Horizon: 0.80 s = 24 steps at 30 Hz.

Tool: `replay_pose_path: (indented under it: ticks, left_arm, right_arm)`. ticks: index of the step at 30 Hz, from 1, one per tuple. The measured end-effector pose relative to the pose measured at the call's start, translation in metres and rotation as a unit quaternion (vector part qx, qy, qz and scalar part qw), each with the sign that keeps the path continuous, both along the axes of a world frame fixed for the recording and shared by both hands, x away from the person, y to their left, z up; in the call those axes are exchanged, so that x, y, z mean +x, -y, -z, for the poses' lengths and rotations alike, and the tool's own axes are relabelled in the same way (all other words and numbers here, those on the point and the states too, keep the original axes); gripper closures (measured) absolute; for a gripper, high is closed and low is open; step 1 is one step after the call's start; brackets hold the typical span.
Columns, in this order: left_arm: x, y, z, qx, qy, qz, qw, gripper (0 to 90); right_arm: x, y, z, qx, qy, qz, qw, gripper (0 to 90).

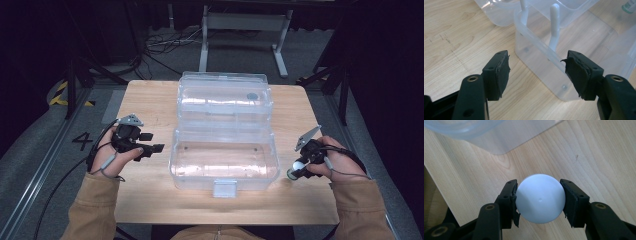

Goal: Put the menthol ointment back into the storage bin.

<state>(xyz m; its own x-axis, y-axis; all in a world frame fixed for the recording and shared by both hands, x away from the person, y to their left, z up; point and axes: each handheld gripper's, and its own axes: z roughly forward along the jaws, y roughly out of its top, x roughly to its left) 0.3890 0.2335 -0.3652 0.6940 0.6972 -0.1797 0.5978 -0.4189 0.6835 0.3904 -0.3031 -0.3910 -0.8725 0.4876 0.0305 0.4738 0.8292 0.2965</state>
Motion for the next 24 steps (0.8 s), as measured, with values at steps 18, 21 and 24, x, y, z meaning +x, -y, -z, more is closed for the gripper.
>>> replay_pose_path:
  ticks: [18, 21, 24]
  left_arm:
    - [-0.006, -0.008, -0.004, -0.004, 0.008, -0.011, 0.9999, 36.3]
    - [-0.006, -0.008, -0.004, -0.005, 0.008, -0.011, 0.9999, 36.4]
    - [-0.005, -0.008, -0.004, -0.002, 0.009, -0.011, 0.9999, 36.3]
  right_arm:
    - [0.004, -0.013, -0.041, -0.011, 0.006, -0.027, 0.9996, 50.7]
    - [0.004, -0.015, -0.046, -0.01, 0.006, -0.032, 0.9994, 50.7]
    - [0.003, -0.017, -0.05, -0.007, 0.007, -0.034, 0.9994, 50.8]
